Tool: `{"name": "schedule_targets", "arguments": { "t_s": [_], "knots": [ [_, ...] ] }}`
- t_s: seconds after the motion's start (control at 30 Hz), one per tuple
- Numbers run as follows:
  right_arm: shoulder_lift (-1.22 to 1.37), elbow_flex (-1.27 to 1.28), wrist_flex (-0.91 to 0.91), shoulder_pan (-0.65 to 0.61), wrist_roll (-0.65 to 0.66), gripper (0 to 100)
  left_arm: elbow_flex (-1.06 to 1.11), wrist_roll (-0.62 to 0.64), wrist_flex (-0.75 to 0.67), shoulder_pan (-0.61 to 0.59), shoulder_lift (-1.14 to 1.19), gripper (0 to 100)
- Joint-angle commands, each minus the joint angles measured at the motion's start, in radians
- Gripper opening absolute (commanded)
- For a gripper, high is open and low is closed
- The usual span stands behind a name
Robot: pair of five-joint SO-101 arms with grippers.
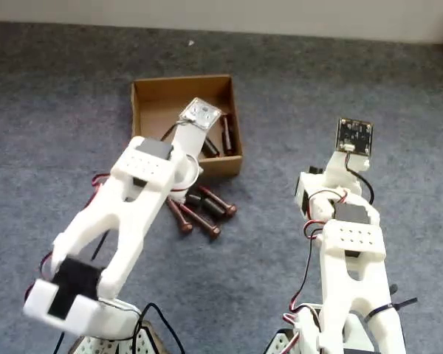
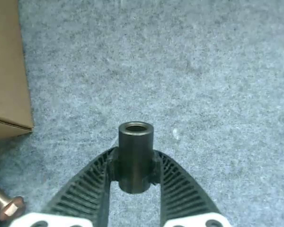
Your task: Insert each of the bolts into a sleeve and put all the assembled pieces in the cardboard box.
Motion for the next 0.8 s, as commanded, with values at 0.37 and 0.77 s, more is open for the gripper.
{"name": "schedule_targets", "arguments": {
  "t_s": [0.37, 0.77],
  "knots": [
    [-0.035, -0.013, -0.024, 0.005, -0.003, 0.6, 0.090, -0.890, 0.091, -0.085, -0.148, 16],
    [-0.035, -0.013, -0.024, 0.008, -0.002, 0.6, 0.111, -1.269, 0.161, -0.030, -0.134, 16]
  ]
}}
